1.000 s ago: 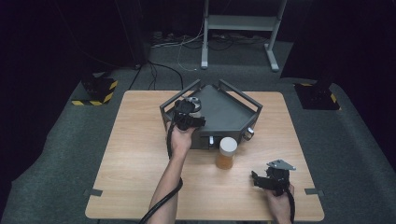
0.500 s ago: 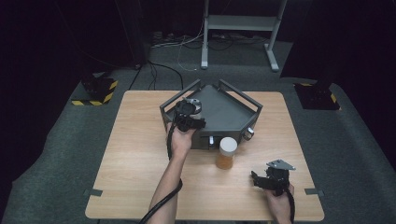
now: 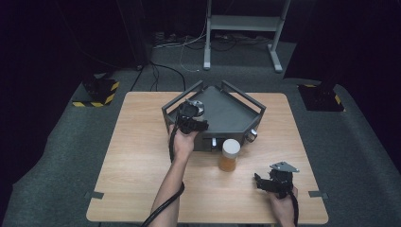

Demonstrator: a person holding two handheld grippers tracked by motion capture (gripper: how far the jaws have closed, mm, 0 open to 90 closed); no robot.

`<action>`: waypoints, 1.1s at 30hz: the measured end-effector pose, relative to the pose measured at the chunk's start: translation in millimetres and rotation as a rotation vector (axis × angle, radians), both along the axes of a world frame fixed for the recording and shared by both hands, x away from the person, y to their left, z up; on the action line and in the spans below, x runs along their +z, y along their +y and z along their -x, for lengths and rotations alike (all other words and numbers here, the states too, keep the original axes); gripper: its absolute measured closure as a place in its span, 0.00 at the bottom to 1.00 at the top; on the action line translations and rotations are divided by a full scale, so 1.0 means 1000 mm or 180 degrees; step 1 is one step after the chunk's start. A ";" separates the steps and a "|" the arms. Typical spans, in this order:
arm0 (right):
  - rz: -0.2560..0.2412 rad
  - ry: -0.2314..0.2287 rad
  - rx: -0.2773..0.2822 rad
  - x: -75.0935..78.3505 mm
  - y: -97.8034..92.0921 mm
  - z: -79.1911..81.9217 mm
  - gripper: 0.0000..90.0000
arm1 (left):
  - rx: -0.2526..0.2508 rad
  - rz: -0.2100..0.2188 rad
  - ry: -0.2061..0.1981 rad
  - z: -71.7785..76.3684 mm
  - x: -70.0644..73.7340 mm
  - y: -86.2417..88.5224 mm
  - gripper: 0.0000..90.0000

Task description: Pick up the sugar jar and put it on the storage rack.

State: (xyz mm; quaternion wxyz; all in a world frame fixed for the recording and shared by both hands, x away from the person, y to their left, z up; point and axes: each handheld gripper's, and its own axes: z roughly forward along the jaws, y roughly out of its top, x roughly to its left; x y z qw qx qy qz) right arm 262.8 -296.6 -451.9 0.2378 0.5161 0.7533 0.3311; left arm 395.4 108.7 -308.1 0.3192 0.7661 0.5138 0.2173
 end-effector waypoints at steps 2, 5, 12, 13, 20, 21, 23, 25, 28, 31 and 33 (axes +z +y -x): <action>0.0000 0.0000 0.0000 0.000 0.000 0.000 0.13 | 0.0001 0.0006 -0.0007 0.000 -0.001 0.000 0.35; 0.0000 0.0000 -0.0001 0.000 0.000 0.000 0.13 | 0.0064 0.0006 -0.0044 0.002 -0.001 -0.001 0.29; 0.0000 0.0000 0.0000 0.000 0.000 0.000 0.13 | 0.0078 0.0033 -0.0076 0.007 -0.003 0.004 0.10; 0.0000 0.0000 0.0000 0.000 0.000 0.000 0.13 | 0.0084 0.0026 -0.0089 0.009 -0.004 0.004 0.09; 0.0000 0.0000 0.0000 0.000 0.000 0.000 0.13 | 0.0075 0.0103 -0.0159 0.021 -0.004 0.014 0.05; 0.0000 0.0000 0.0000 0.000 0.000 0.000 0.13 | 0.0064 0.0106 -0.0164 0.022 -0.003 0.016 0.05; 0.0001 0.0000 0.0000 0.000 0.000 0.000 0.13 | 0.0043 0.0139 -0.0177 0.026 -0.003 0.019 0.05; 0.0001 0.0000 0.0000 0.000 0.000 0.000 0.13 | 0.0018 0.0143 -0.0188 0.031 -0.002 0.022 0.05; 0.0002 -0.0001 0.0001 0.000 0.000 0.000 0.13 | -0.0009 0.0154 -0.0204 0.040 -0.001 0.027 0.04; 0.0005 -0.0002 0.0004 0.000 0.000 0.000 0.13 | -0.0025 0.0175 -0.0215 0.048 -0.001 0.033 0.04; 0.0007 -0.0004 0.0007 0.000 0.000 0.000 0.13 | -0.0040 0.0181 -0.0215 0.054 -0.002 0.037 0.04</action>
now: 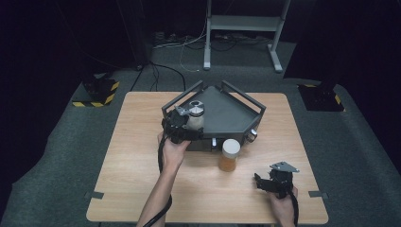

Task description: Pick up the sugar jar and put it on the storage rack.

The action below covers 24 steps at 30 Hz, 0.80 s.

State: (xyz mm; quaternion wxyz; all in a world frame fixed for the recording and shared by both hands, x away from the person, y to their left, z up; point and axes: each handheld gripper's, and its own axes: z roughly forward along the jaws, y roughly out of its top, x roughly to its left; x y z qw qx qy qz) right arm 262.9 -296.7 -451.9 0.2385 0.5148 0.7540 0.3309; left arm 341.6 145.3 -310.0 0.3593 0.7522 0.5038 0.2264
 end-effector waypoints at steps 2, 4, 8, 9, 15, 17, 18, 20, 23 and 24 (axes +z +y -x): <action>0.0000 0.0003 -0.0002 0.000 0.000 0.000 0.13 | -0.0025 -0.0019 0.0012 0.005 0.000 0.003 0.04; -0.0002 0.0006 -0.0006 0.000 0.000 0.000 0.13 | -0.0046 -0.0056 0.0037 0.009 -0.001 0.005 0.04; -0.0005 0.0007 -0.0008 0.000 0.000 0.000 0.12 | -0.0086 -0.0224 0.0067 0.020 -0.003 0.004 0.05; -0.0004 0.0005 -0.0006 0.000 0.000 0.000 0.12 | -0.0104 -0.0248 0.0085 0.022 -0.004 0.005 0.05; -0.0005 0.0007 -0.0009 0.000 0.000 0.000 0.12 | -0.0155 -0.0225 0.0098 0.033 -0.009 0.011 0.05; -0.0005 0.0007 -0.0009 0.000 0.000 0.000 0.12 | -0.0165 -0.0208 0.0099 0.037 -0.012 0.012 0.05; -0.0004 0.0006 -0.0008 0.000 0.000 0.000 0.12 | -0.0176 -0.0214 0.0101 0.038 -0.013 0.012 0.05; -0.0005 0.0007 -0.0008 0.000 0.000 0.000 0.12 | -0.0194 -0.0213 0.0099 0.042 -0.017 0.011 0.05; -0.0005 0.0008 -0.0009 0.000 0.000 0.000 0.12 | -0.0234 -0.0232 0.0119 0.046 -0.023 0.010 0.05; -0.0005 0.0007 -0.0009 0.000 0.000 0.000 0.12 | -0.0243 -0.0242 0.0120 0.047 -0.025 0.010 0.05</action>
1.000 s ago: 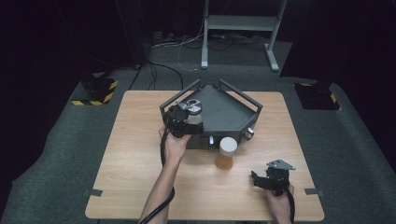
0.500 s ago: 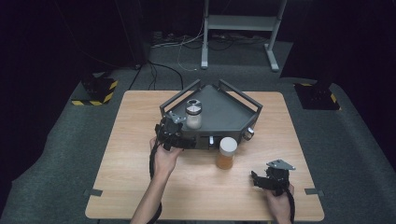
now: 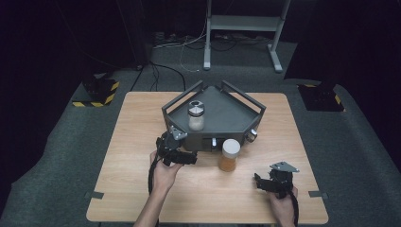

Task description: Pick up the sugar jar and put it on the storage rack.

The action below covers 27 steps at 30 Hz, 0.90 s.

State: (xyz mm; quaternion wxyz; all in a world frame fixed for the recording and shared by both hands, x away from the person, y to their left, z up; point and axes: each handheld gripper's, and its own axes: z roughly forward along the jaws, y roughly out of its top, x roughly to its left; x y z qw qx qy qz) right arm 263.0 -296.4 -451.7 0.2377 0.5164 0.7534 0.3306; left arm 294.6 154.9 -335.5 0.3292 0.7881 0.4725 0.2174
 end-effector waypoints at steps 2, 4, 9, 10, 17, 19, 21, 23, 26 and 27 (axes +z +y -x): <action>0.0000 0.0000 0.0000 0.000 0.000 0.000 0.12 | -0.0018 -0.0021 -0.0003 0.002 -0.004 -0.001 0.05; 0.0000 0.0001 -0.0001 0.000 0.000 0.000 0.12 | -0.0012 -0.0044 -0.0074 0.009 -0.010 -0.002 0.06; 0.0000 0.0000 0.0000 0.000 0.000 0.000 0.12 | 0.0015 0.0057 -0.0091 0.017 -0.023 0.002 0.07; 0.0000 0.0000 0.0000 0.000 0.000 0.000 0.12 | 0.0023 0.0066 -0.0087 0.018 -0.025 0.003 0.07; 0.0000 0.0001 -0.0001 0.000 0.000 0.000 0.12 | 0.0063 0.0121 -0.0022 0.024 -0.039 0.011 0.07; 0.0000 0.0001 0.0000 0.000 0.000 0.000 0.12 | 0.0069 0.0132 -0.0006 0.024 -0.042 0.012 0.07; 0.0000 0.0001 0.0000 0.000 0.000 0.000 0.12 | 0.0088 0.0145 0.0004 0.026 -0.049 0.013 0.07; 0.0000 0.0000 0.0000 0.000 0.000 0.000 0.12 | 0.0093 0.0139 -0.0009 0.027 -0.052 0.012 0.07; 0.0000 0.0000 0.0000 0.000 0.000 0.000 0.12 | 0.0097 0.0153 -0.0010 0.030 -0.062 0.011 0.08; 0.0000 0.0001 -0.0001 0.000 0.000 0.000 0.12 | 0.0098 0.0156 -0.0013 0.031 -0.065 0.010 0.08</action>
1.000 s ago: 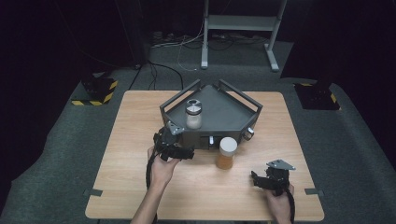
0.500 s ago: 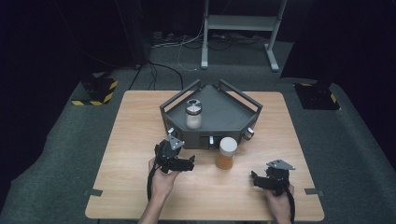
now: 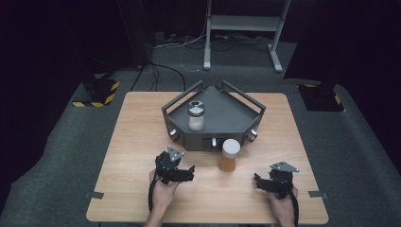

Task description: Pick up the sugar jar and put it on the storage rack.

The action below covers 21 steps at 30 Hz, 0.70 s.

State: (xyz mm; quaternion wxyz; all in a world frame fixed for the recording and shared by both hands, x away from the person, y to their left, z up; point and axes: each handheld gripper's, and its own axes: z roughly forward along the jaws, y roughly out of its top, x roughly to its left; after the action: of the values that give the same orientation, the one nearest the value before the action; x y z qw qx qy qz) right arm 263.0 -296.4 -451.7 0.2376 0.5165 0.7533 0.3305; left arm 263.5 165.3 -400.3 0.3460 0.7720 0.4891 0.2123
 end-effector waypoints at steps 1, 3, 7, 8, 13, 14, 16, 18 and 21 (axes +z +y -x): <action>0.0000 0.0000 0.0000 0.000 0.000 0.000 0.12 | 0.0000 -0.0001 0.0004 0.001 -0.002 -0.001 0.08; 0.0000 0.0000 0.0000 0.000 0.000 0.000 0.12 | -0.0005 -0.0022 0.0012 0.001 -0.006 -0.002 0.08; 0.0000 0.0000 0.0000 0.000 0.000 0.000 0.12 | 0.0010 -0.0034 0.0039 0.002 -0.014 -0.004 0.08; 0.0000 0.0000 0.0000 0.000 0.000 0.000 0.12 | 0.0015 -0.0032 0.0048 0.003 -0.016 -0.004 0.08; 0.0000 0.0000 0.0000 0.000 0.000 0.000 0.12 | 0.0054 -0.0034 0.0080 0.003 -0.026 -0.005 0.08; 0.0000 0.0000 0.0000 0.000 0.000 0.000 0.12 | 0.0056 -0.0032 0.0077 0.004 -0.027 -0.005 0.08; 0.0000 0.0000 0.0000 0.000 0.000 0.000 0.12 | 0.0066 -0.0022 0.0072 0.004 -0.030 -0.006 0.08; 0.0001 0.0000 0.0000 0.000 0.000 0.000 0.12 | 0.0063 -0.0032 0.0074 0.004 -0.032 -0.007 0.08; 0.0000 0.0000 0.0000 0.000 0.000 0.000 0.12 | 0.0058 -0.0099 0.0083 0.005 -0.036 -0.012 0.08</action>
State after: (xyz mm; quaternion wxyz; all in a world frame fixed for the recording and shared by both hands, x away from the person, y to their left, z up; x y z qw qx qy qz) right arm 263.1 -296.4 -451.6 0.2376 0.5165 0.7534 0.3305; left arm 259.0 153.6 -436.2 0.3256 0.7755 0.4972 0.2129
